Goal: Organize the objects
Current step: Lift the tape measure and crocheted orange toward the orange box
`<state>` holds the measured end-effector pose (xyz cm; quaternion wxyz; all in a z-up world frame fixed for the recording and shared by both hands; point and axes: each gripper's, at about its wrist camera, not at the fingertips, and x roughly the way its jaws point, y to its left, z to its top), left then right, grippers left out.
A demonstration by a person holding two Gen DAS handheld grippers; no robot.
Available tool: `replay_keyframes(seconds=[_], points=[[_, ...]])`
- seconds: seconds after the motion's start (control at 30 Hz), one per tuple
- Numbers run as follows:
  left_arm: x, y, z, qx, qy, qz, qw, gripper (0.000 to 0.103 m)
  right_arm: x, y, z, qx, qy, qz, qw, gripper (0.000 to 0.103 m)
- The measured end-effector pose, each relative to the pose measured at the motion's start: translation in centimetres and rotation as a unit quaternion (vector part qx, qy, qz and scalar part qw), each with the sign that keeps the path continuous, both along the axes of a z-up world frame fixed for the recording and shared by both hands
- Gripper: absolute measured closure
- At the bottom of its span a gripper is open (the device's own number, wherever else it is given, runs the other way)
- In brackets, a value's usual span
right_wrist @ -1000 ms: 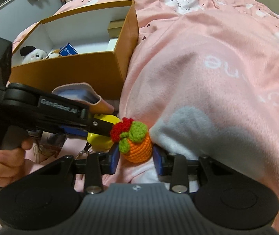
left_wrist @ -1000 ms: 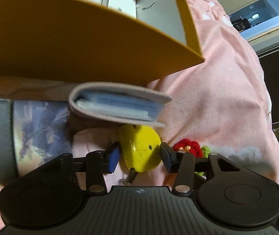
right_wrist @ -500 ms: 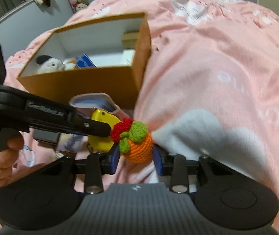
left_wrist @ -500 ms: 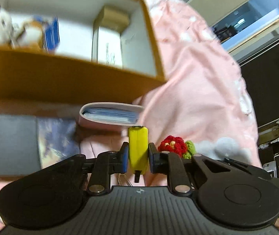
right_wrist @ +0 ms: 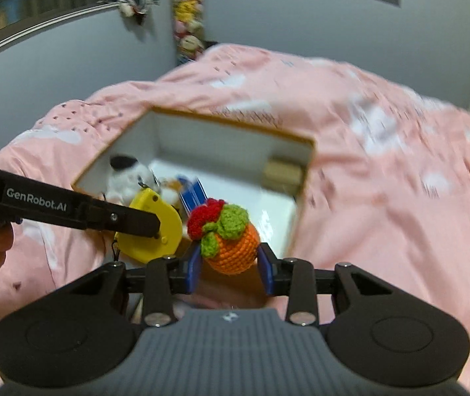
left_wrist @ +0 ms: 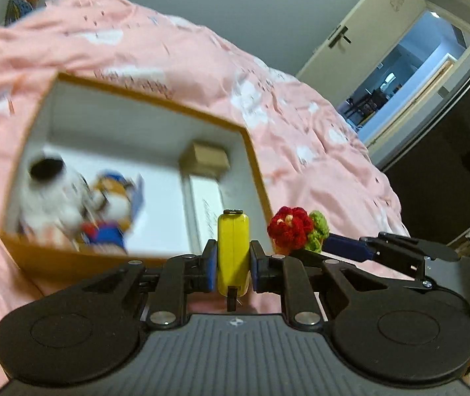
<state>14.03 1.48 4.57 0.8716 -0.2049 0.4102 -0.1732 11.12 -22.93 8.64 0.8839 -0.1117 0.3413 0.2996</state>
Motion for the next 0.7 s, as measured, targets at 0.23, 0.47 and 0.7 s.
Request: replay_keyframes(seconds=[0.23,0.47,0.7], points=[[7.1,5.6,2.4,0.053,0.004,0.009,0.9986,0.081,6.9,5.2,1.3,0.042,0.016,0.026,0.999,0.065],[14.5,6.1,-0.2,0.120,0.049,-0.018,0.9914,0.081,13.3,9.0,-0.8,0.067,0.064,0.017,0.996,0.065],[18.0,5.4,-4.7,0.194,0.100,-0.035,0.9753,0.081,17.4,11.7,-5.4,0.063,0.135,0.021,0.989,0.065]])
